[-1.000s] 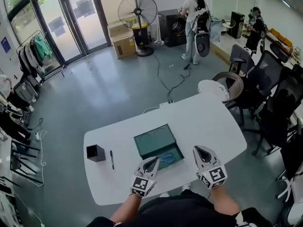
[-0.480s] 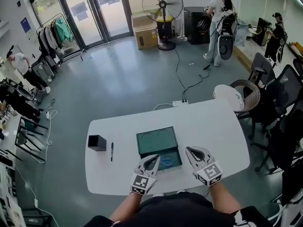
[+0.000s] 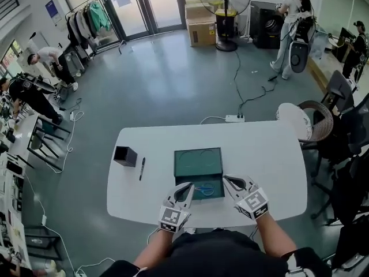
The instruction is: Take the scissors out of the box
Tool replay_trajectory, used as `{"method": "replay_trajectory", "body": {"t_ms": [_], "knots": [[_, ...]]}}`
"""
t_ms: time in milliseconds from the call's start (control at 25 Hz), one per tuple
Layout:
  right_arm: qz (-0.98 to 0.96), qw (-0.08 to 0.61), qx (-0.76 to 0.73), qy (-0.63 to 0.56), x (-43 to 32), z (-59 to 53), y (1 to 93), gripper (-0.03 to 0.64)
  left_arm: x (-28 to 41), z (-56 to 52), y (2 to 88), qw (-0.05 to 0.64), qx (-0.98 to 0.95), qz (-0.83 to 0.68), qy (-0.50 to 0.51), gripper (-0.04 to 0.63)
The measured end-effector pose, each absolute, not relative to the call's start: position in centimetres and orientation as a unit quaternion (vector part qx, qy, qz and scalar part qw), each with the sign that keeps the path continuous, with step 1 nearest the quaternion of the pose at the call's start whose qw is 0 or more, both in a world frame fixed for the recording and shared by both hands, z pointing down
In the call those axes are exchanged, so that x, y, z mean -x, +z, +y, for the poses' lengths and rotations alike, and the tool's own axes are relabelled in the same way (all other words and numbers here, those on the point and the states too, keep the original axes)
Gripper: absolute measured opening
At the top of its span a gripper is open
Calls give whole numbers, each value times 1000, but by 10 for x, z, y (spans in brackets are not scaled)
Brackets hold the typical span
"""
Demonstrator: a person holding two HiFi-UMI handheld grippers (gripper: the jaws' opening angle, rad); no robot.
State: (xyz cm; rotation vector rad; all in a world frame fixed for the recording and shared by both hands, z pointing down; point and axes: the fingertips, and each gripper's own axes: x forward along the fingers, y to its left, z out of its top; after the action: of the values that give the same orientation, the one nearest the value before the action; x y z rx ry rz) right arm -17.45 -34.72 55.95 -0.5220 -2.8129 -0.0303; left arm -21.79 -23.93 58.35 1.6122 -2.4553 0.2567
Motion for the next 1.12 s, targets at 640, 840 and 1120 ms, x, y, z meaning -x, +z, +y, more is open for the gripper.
{"method": "replay_trajectory", "body": {"t_ms": [640,840,1120], "knots": [[-885,308,310,-163,201,-293,663,149,234,-176,603,122,-489,-859,86,12],[-828,366,354,-234,200,-271,703,183,240,-163,600,120,-475,-868,82,12],[-768,432,379,-281,198,-253,747,179,241,-129,607,135,-445,-882,74,12]]}}
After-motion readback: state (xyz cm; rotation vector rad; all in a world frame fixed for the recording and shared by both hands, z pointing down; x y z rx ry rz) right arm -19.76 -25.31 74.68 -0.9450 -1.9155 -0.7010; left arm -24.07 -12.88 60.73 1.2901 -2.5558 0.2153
